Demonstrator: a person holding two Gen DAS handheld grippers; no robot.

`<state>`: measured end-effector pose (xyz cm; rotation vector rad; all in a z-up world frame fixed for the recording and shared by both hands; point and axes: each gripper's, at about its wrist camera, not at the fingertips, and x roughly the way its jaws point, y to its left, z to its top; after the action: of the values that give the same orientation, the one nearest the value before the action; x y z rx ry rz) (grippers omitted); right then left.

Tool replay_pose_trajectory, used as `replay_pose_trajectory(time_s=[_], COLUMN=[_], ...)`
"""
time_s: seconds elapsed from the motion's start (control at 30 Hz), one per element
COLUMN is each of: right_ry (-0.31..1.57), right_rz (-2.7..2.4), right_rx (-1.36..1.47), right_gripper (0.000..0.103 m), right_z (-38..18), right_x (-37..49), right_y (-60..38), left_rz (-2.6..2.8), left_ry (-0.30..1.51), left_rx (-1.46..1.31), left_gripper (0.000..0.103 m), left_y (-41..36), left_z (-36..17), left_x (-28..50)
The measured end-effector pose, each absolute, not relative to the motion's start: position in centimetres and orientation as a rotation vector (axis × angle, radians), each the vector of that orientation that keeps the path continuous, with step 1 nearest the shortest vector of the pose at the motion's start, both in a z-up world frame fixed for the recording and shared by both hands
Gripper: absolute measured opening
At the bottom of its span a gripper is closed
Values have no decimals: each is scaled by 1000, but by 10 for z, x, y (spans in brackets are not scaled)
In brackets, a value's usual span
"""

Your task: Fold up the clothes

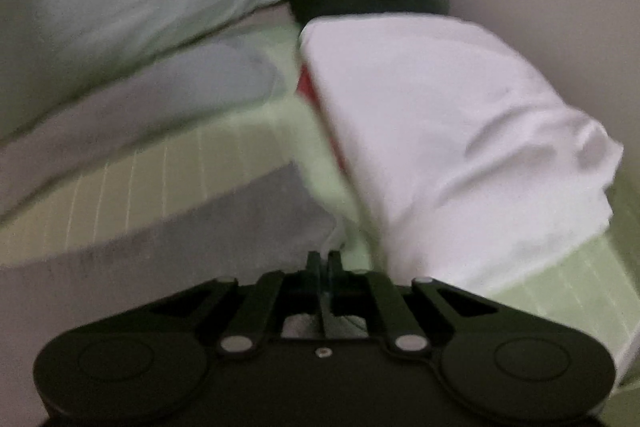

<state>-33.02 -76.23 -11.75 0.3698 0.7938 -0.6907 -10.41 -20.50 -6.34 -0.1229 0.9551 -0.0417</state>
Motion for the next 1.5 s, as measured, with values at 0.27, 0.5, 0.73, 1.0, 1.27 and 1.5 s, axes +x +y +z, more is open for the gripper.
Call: replay_pose_trajectory(time_s=[0.27,0.5,0.73,1.0,1.27,1.5], right_ry=[625,542,507,480,457,473], right_rz=[-746,-823,-737,-653,-718,-901], right_rx=[582,998,1304,1390,1406,1276], right_gripper=[59,61,61,66,69,82], right_z=[-95,-117,-149,-157,-152,-138], right_x=[-368,-447,-462,-448,-435,-426], right_y=[-776,-768,-741,-729,-729,-729], left_rz=[-56,-73,-93,-93,58,223], left_ry=[965,993,994,1009,996,1014], left_rx=[-112,-157,-152,-299,-410,-419], left_gripper=[98,98,98,98,98,98], left_y=[-204,-204,-203,-179,-120,-51], left_z=[-69,-78,-80,-80,-80,-98], left_x=[-105,-101,-98,-86,-57,-5])
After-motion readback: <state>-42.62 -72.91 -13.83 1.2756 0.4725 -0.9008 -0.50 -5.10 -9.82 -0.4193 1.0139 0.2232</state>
